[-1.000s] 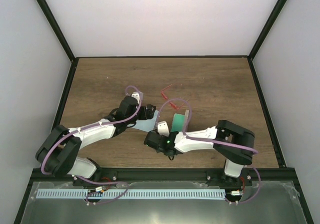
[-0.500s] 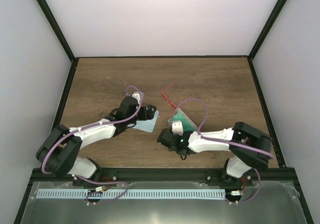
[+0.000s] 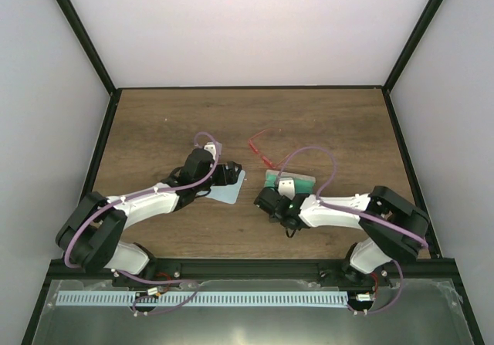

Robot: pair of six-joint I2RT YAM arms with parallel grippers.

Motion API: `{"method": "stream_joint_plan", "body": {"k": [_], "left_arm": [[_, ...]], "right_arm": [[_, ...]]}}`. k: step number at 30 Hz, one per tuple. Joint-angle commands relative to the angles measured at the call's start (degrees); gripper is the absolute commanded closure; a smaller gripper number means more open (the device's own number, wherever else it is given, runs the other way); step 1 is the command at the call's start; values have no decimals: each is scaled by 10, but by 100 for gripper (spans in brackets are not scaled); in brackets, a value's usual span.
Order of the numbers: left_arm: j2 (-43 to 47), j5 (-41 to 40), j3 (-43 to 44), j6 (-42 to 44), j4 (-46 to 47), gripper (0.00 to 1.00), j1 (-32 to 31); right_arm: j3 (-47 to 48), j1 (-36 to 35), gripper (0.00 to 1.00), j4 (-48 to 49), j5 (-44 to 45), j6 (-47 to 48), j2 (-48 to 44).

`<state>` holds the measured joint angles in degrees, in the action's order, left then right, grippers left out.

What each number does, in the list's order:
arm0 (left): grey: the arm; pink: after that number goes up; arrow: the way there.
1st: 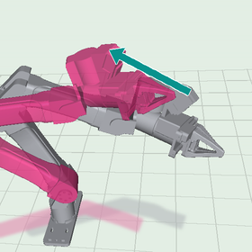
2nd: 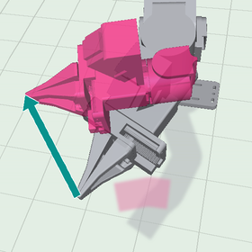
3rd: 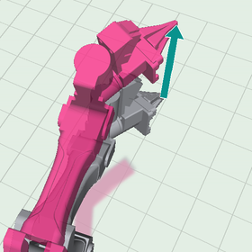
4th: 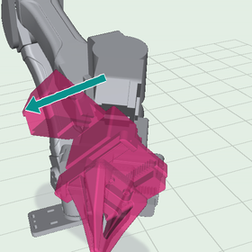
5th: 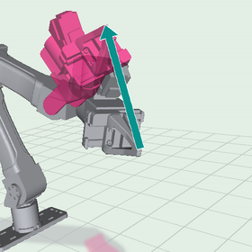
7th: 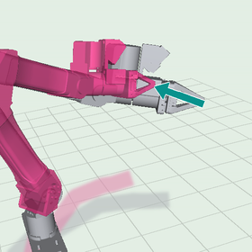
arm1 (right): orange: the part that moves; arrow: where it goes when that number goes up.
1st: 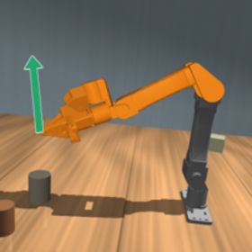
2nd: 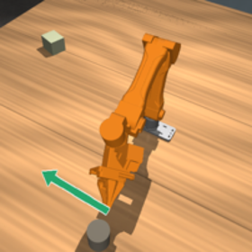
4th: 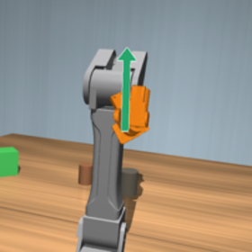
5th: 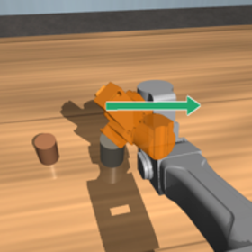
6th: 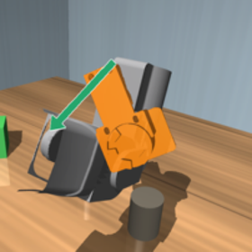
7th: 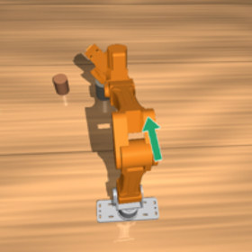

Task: Organize the sunglasses
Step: Adjust the sunglasses case at the center of the board.

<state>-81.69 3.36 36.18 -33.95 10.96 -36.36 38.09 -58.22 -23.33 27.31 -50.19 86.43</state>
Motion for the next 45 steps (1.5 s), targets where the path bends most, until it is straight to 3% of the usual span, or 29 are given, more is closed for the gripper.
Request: {"method": "stream_joint_plan", "body": {"k": [1, 12, 21, 31, 45], "left_arm": [[-4, 7, -4, -2, 3, 12, 2], [-2, 3, -3, -1, -2, 12, 2], [-1, -4, -1, -1, -8, 12, 3], [4, -8, -2, -1, -13, 11, 5], [6, -12, -2, 1, -19, 11, 7]], "right_arm": [[-2, 22, 63, 9, 7, 7, 3], [9, 53, 63, 30, 16, 23, 24], [-12, 24, 63, 42, 19, 16, -32], [14, 32, 63, 58, 37, 14, 25], [41, 98, 62, 93, 37, 66, 74]]}}
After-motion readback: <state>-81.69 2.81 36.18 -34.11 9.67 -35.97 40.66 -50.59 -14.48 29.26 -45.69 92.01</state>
